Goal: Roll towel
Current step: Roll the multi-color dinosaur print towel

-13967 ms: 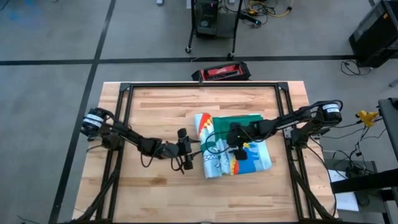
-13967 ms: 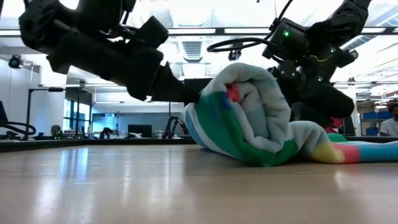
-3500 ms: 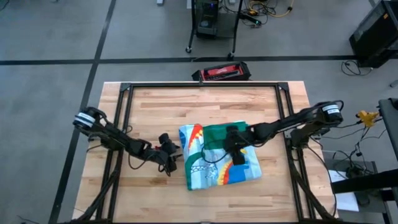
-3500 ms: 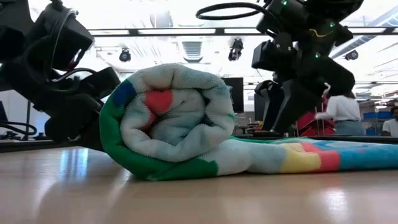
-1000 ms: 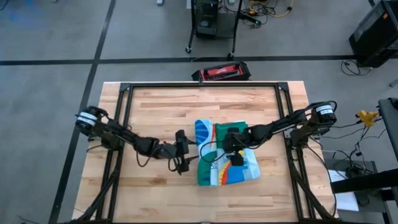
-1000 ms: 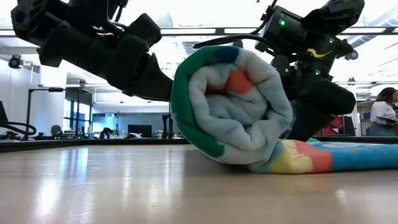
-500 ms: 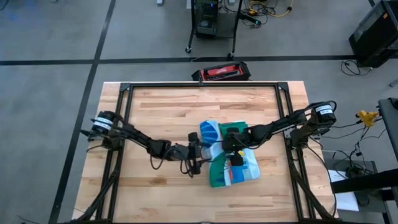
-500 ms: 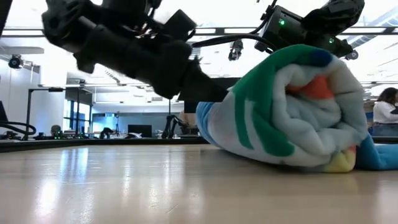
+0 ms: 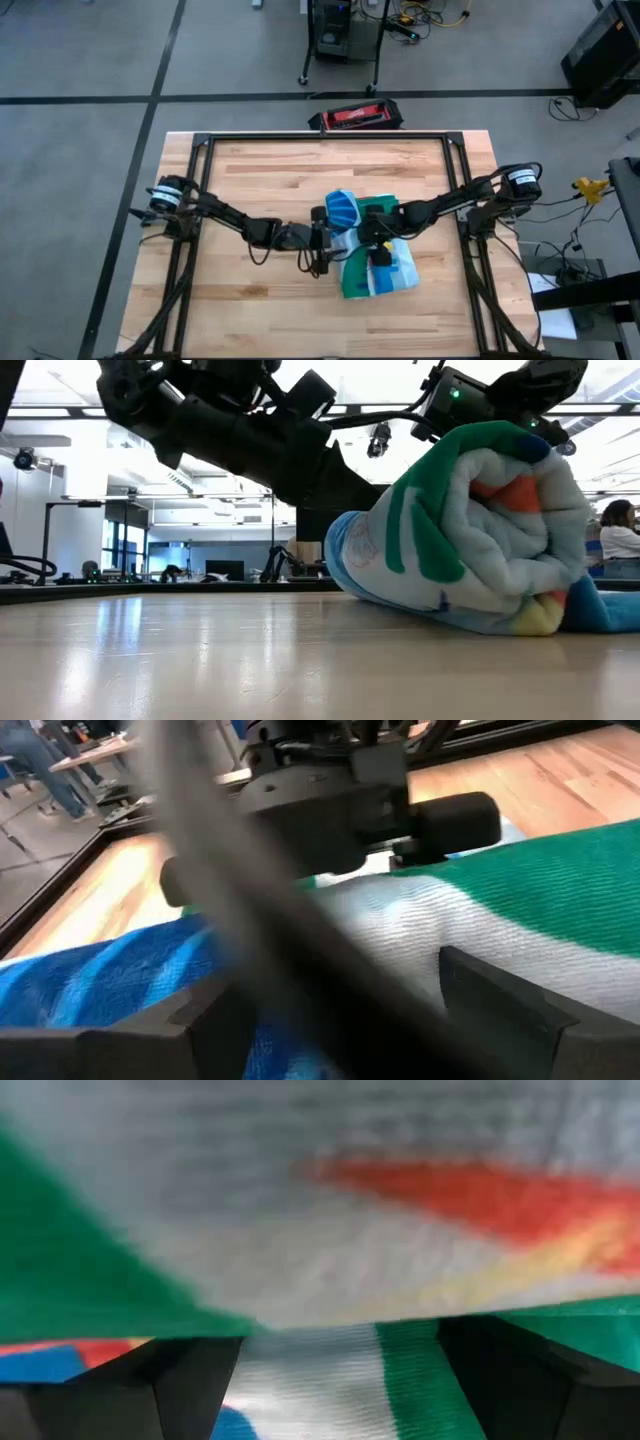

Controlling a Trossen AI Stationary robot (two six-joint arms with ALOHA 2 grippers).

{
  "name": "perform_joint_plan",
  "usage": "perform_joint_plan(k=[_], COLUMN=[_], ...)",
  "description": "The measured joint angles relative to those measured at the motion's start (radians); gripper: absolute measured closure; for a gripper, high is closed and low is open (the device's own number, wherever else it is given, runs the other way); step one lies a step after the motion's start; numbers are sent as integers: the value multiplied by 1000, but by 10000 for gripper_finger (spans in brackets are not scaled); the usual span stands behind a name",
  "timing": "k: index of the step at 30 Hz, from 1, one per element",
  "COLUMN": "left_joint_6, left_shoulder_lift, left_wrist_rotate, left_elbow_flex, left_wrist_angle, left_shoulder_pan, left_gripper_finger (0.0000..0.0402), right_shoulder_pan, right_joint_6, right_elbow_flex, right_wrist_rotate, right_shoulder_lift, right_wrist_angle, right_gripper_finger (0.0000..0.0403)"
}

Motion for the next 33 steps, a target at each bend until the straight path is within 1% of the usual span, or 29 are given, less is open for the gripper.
perform_joint_plan(k=[3,8,10,15,18,21,24,28,31,33], left_joint_6=[14,34,39,47,48,67,84,83,44,-11], left_shoulder_lift=[0,0,0,0,0,-8,-50,-135,-217,-284], left_wrist_rotate=[22,46,62,63,62,44,15,-10,-26,-27], left_elbow_flex=[0,17,28,37,37,37,36,36,36,36], left_wrist_angle=[18,24,25,16,-2,-19,-67,-205,-341,-483], left_shoulder_pan=[20,42,46,55,59,59,58,57,47,33], left_gripper_finger=[125,125,125,125,125,125,125,125,125,125], right_shoulder_pan=[1,1,1,1,1,2,2,2,2,6], right_joint_6=[-2,15,32,94,126,133,132,132,132,136], right_elbow_flex=[0,1,1,2,2,2,2,2,2,2], right_wrist_rotate=[18,18,18,17,16,15,16,15,14,10], right_shoulder_lift=[-39,-116,-150,-222,-230,-227,-221,-222,-222,-222], right_wrist_angle=[-76,-183,-234,-369,-413,-413,-414,-411,-408,-411], right_gripper_finger=[85,92,95,100,101,100,97,98,103,106])
